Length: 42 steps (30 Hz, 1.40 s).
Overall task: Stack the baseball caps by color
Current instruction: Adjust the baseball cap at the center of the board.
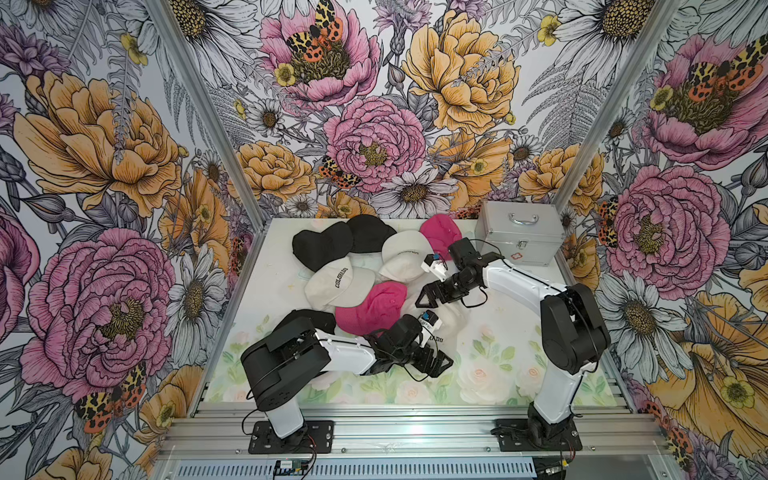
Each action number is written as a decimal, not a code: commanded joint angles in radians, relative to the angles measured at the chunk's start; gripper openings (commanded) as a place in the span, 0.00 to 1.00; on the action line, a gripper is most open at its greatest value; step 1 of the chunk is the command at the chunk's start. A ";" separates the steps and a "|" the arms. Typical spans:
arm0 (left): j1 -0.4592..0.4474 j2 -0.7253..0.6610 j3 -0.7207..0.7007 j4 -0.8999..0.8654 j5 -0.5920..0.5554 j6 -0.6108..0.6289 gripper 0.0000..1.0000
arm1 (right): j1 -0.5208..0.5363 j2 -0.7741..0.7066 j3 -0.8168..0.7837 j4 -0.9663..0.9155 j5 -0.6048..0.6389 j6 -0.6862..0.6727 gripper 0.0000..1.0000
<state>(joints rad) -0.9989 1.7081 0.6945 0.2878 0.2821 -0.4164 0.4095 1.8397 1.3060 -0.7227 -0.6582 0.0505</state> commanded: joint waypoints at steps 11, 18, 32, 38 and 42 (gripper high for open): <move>0.009 0.051 -0.032 -0.075 0.016 -0.030 0.99 | 0.009 -0.182 -0.031 -0.024 -0.237 0.012 0.35; 0.009 0.054 -0.032 -0.069 0.019 -0.031 0.99 | 0.012 -0.247 -0.034 -0.025 -0.239 0.015 0.08; 0.058 -0.194 -0.074 -0.028 0.064 -0.051 0.99 | 0.014 -0.295 -0.045 -0.027 0.087 -0.007 0.00; 0.265 -0.431 -0.200 0.010 0.072 -0.171 0.99 | 0.014 -0.274 -0.041 -0.041 0.201 -0.193 0.00; 0.417 -0.562 -0.227 -0.124 0.007 -0.272 0.99 | 0.000 -0.236 0.028 -0.112 0.247 -0.334 0.00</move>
<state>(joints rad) -0.6376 1.2015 0.4828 0.2577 0.3347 -0.5915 0.4129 1.5772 1.2690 -0.7830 -0.4759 -0.1429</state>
